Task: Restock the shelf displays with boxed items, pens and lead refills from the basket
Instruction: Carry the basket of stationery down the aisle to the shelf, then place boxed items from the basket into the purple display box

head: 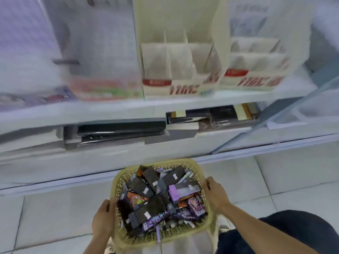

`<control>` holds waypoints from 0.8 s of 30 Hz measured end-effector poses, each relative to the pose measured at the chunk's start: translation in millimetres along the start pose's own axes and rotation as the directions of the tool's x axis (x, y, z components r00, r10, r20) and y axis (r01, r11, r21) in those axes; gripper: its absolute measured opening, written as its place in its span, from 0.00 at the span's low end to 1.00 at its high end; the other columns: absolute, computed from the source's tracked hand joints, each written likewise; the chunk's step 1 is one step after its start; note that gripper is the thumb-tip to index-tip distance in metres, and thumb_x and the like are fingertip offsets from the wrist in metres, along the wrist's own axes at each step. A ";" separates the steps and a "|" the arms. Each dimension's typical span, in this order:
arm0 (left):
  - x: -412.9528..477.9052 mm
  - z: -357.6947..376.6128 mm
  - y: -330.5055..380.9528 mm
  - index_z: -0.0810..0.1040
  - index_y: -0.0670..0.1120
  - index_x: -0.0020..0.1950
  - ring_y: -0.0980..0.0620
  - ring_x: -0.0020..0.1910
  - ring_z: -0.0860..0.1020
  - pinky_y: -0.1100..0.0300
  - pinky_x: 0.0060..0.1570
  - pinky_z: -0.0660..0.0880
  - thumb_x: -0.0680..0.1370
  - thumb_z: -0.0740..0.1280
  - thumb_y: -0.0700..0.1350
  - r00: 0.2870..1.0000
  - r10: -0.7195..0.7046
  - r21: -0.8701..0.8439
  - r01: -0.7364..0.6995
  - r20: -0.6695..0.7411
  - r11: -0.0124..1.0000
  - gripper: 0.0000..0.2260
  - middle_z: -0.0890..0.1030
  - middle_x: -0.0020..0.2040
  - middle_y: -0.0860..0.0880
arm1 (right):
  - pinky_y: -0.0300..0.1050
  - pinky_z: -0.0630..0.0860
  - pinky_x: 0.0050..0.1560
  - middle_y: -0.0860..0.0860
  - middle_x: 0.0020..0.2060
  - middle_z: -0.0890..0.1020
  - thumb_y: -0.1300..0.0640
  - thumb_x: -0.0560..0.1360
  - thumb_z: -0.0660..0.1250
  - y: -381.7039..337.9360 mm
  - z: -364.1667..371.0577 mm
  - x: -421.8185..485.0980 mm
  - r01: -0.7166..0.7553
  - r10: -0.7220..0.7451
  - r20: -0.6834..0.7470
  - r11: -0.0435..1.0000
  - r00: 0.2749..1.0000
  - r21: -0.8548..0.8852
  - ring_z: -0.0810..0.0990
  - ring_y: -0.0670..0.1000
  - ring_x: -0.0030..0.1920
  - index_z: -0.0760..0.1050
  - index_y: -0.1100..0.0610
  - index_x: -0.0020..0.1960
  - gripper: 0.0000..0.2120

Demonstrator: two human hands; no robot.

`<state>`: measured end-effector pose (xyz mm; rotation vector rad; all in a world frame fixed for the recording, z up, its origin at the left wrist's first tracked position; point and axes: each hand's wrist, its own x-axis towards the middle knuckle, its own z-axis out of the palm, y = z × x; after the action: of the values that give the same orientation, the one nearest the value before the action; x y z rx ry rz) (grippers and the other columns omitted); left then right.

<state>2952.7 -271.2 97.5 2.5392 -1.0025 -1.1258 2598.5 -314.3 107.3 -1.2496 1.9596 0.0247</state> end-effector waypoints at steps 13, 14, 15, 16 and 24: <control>85.9 114.4 -32.9 0.75 0.43 0.49 0.43 0.37 0.71 0.54 0.36 0.65 0.82 0.57 0.53 0.981 0.012 0.023 -0.008 -0.192 1.000 0.15 0.75 0.38 0.44 | 0.46 0.66 0.37 0.52 0.37 0.76 0.51 0.83 0.55 53.4 92.4 98.6 0.043 -0.033 -0.141 0.997 0.989 0.064 0.75 0.54 0.38 0.66 0.56 0.48 0.10; 88.0 118.1 -35.7 0.75 0.42 0.49 0.43 0.38 0.70 0.53 0.37 0.65 0.83 0.56 0.53 0.982 0.009 0.022 -0.005 -0.189 1.000 0.15 0.76 0.39 0.43 | 0.46 0.67 0.36 0.52 0.38 0.77 0.50 0.82 0.55 55.5 94.5 101.8 0.053 -0.043 -0.142 0.996 0.989 0.069 0.75 0.54 0.38 0.66 0.56 0.48 0.10; 89.5 120.6 -37.8 0.75 0.42 0.50 0.43 0.38 0.70 0.53 0.37 0.66 0.83 0.56 0.53 0.982 0.012 0.026 -0.007 -0.186 1.000 0.16 0.76 0.40 0.42 | 0.46 0.67 0.36 0.52 0.38 0.77 0.49 0.82 0.55 57.6 96.3 104.3 0.059 -0.049 -0.138 0.996 0.989 0.071 0.76 0.54 0.38 0.66 0.56 0.49 0.11; 90.2 121.9 -39.3 0.75 0.41 0.50 0.43 0.39 0.71 0.53 0.38 0.66 0.83 0.56 0.53 0.984 0.016 0.031 -0.011 -0.179 0.999 0.16 0.77 0.41 0.41 | 0.46 0.68 0.36 0.53 0.38 0.78 0.48 0.82 0.55 60.1 98.0 106.1 0.061 -0.051 -0.131 0.996 0.990 0.071 0.76 0.54 0.38 0.67 0.56 0.49 0.11; 78.6 122.8 -37.9 0.75 0.37 0.59 0.37 0.51 0.73 0.44 0.50 0.71 0.82 0.60 0.47 0.947 0.216 0.220 -0.164 -0.238 0.962 0.15 0.76 0.54 0.35 | 0.50 0.76 0.49 0.51 0.49 0.78 0.51 0.80 0.62 69.8 98.7 106.7 0.177 -0.174 -0.255 0.984 0.951 -0.010 0.78 0.54 0.49 0.71 0.55 0.58 0.11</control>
<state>2922.3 -282.0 -49.6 2.5792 -1.3086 -0.6485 2583.3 -319.0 -53.2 -1.4749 2.0503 -0.2500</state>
